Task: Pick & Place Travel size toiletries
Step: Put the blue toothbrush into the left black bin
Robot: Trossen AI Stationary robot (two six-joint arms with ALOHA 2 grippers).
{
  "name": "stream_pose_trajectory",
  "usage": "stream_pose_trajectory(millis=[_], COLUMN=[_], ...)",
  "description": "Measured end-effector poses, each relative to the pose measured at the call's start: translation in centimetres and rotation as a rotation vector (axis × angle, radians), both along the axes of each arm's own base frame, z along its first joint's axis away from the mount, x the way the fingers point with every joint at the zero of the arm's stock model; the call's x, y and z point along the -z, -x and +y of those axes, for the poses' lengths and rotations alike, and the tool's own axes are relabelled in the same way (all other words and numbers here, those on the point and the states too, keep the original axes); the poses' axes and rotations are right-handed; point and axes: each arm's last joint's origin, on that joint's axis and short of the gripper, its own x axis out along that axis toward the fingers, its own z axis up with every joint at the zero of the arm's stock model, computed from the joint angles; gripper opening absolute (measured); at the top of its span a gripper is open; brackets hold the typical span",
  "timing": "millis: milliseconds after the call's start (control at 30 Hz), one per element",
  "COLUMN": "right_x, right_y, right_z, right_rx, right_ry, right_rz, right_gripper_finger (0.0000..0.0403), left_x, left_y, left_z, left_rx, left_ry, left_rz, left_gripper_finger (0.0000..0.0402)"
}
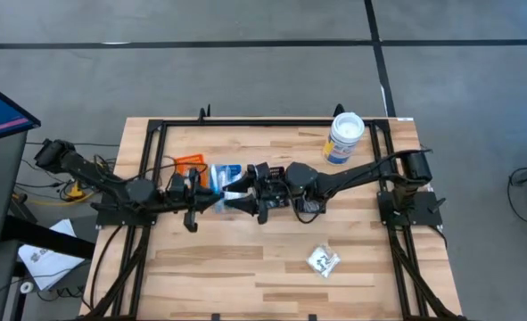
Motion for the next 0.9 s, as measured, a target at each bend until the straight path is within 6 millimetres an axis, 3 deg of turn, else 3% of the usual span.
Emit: stream_pose_trajectory(millis=[167,367,767,900], right_x=[-0.1,0.0,0.1,0.4], right_y=[0.0,-0.1,-0.1,-0.2], right_z=[-0.3,-0.6,-1.2,-1.5], right_rx=[0.029,0.061,0.131,0.137], right_ry=[0.018,0.014,0.015,0.018], right_rz=[-0.006,0.005,0.015,0.046], right_gripper_finger=[0.0244,0.0244,0.0243,0.022], left_x=[-0.3,-0.1,0.8,0.9], left_y=[-0.7,-1.0,-2.2,-2.3], left_z=[1.4,1.3,2.9,3.1], left_rx=[0.068,0.123,0.05,0.041], left_ry=[0.0,-0.004,0.013,0.012], left_rz=[-0.019,-0.009,0.034,0.037], left_gripper_finger=[0.0008,0.0008,0.0009,0.0012])
